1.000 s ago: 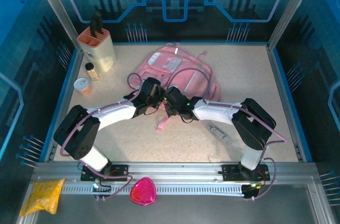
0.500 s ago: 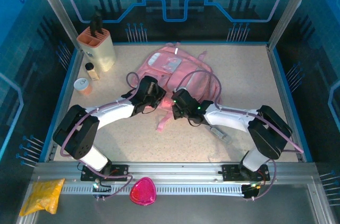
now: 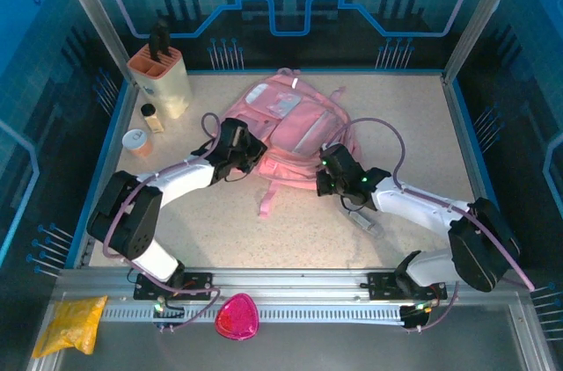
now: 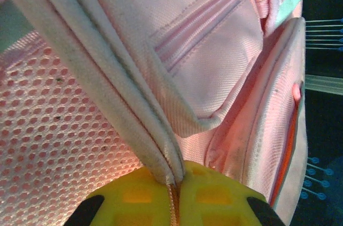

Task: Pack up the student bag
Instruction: Zip the student bag at the center of the table.

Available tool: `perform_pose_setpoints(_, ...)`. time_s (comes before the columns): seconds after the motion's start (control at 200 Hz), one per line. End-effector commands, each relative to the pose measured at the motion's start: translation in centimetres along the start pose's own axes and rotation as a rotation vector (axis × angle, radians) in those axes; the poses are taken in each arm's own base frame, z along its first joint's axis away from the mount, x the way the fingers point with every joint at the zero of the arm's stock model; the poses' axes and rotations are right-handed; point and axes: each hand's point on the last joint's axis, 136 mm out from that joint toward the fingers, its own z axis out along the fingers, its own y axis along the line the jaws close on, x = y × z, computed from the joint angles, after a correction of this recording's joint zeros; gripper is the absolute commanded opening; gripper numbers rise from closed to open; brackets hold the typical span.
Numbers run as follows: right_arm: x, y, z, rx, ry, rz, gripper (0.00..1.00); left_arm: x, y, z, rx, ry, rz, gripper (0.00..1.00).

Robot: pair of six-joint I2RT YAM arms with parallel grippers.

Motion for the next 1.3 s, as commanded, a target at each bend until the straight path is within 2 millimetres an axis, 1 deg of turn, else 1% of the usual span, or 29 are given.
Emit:
perform_pose_setpoints(0.0, 0.9, 1.9, 0.1, -0.093, 0.034, -0.063, 0.00, -2.6, -1.5, 0.5, 0.016, -0.001, 0.133, 0.00)
perform_pose_setpoints(0.07, 1.0, 4.1, 0.5, -0.145, 0.043, -0.094, 0.00, -3.4, -2.2, 0.7, 0.049, 0.018, 0.166, 0.01)
perform_pose_setpoints(0.16, 0.8, 6.8, 1.2, -0.207, 0.048, -0.114, 0.00, -4.7, -2.2, 0.7, 0.052, 0.019, 0.185, 0.10)
perform_pose_setpoints(0.21, 0.6, 8.0, 1.5, -0.256, 0.054, -0.092, 0.00, -5.0, -2.0, 0.5, 0.047, 0.032, 0.182, 0.16)
perform_pose_setpoints(0.24, 0.5, 8.5, 1.6, -0.277, 0.052, -0.081, 0.00, -5.1, -2.0, 0.2, 0.053, 0.037, 0.182, 0.21)
perform_pose_setpoints(0.29, 0.3, 8.7, 1.8, -0.278, 0.052, -0.071, 0.00, -4.9, -2.1, -0.5, 0.076, 0.033, 0.179, 0.33)
perform_pose_setpoints(0.315, 0.2, 8.6, 1.9, -0.271, 0.050, -0.069, 0.00, -4.4, -2.0, -0.7, 0.091, 0.040, 0.172, 0.39)
perform_pose_setpoints(0.375, 0.3, 8.5, 2.2, -0.262, 0.049, -0.073, 0.00, -3.1, -2.0, -1.2, 0.144, 0.082, 0.140, 0.47)
perform_pose_setpoints(0.41, 0.3, 8.3, 2.3, -0.253, 0.050, -0.075, 0.00, -2.4, -1.7, -1.4, 0.153, 0.104, 0.104, 0.50)
perform_pose_setpoints(0.525, 0.4, 7.7, 2.4, -0.217, 0.053, -0.075, 0.00, 0.3, 0.1, -1.8, 0.130, 0.128, 0.001, 0.52)
perform_pose_setpoints(0.58, 0.1, 7.6, 2.3, -0.209, 0.043, -0.069, 0.00, 2.1, 0.4, -1.9, 0.125, 0.128, -0.025, 0.52)
perform_pose_setpoints(0.68, 0.2, 7.4, 2.3, -0.200, 0.046, -0.062, 0.00, 4.5, 0.2, -1.6, 0.128, 0.119, -0.060, 0.53)
perform_pose_setpoints(0.755, 0.5, 7.2, 2.5, -0.185, 0.059, -0.058, 0.00, 5.8, 0.2, -1.3, 0.112, 0.109, -0.064, 0.52)
perform_pose_setpoints(0.82, 0.5, 7.0, 2.6, -0.174, 0.058, -0.057, 0.00, 6.9, 0.9, -0.8, 0.074, 0.102, -0.072, 0.50)
perform_pose_setpoints(0.87, 0.5, 7.0, 2.5, -0.176, 0.057, -0.059, 0.00, 7.4, 1.0, -0.3, 0.069, 0.108, -0.086, 0.48)
perform_pose_setpoints(0.976, 0.5, 7.1, 2.6, -0.181, 0.057, -0.067, 0.00, 7.3, 1.6, 0.9, 0.048, 0.089, -0.108, 0.45)
perform_pose_setpoints(1.031, 0.6, 7.0, 2.7, -0.178, 0.059, -0.072, 0.00, 7.2, 1.1, 1.4, 0.053, 0.089, -0.092, 0.41)
perform_pose_setpoints(1.101, 0.7, 6.9, 2.9, -0.173, 0.064, -0.080, 0.00, 7.3, 0.9, 1.9, 0.047, 0.095, -0.084, 0.35)
perform_pose_setpoints(1.111, -0.1, 7.4, 2.7, -0.182, 0.046, -0.078, 0.00, 7.3, 0.9, 2.0, 0.046, 0.094, -0.084, 0.34)
perform_pose_setpoints(1.126, -0.4, 7.5, 2.6, -0.184, 0.041, -0.080, 0.00, 7.2, 1.0, 2.1, 0.041, 0.092, -0.084, 0.32)
perform_pose_setpoints(1.186, -0.6, 7.5, 2.8, -0.175, 0.041, -0.086, 0.00, 7.0, 1.2, 2.4, 0.032, 0.080, -0.092, 0.24)
perform_pose_setpoints(1.241, -0.8, 7.5, 3.0, -0.167, 0.044, -0.097, 0.00, 6.9, 0.9, 2.5, 0.036, 0.074, -0.082, 0.18)
perform_pose_setpoints(1.291, -0.9, 7.5, 3.2, -0.155, 0.046, -0.101, 0.06, 6.7, 0.8, 2.4, 0.030, 0.066, -0.072, 0.13)
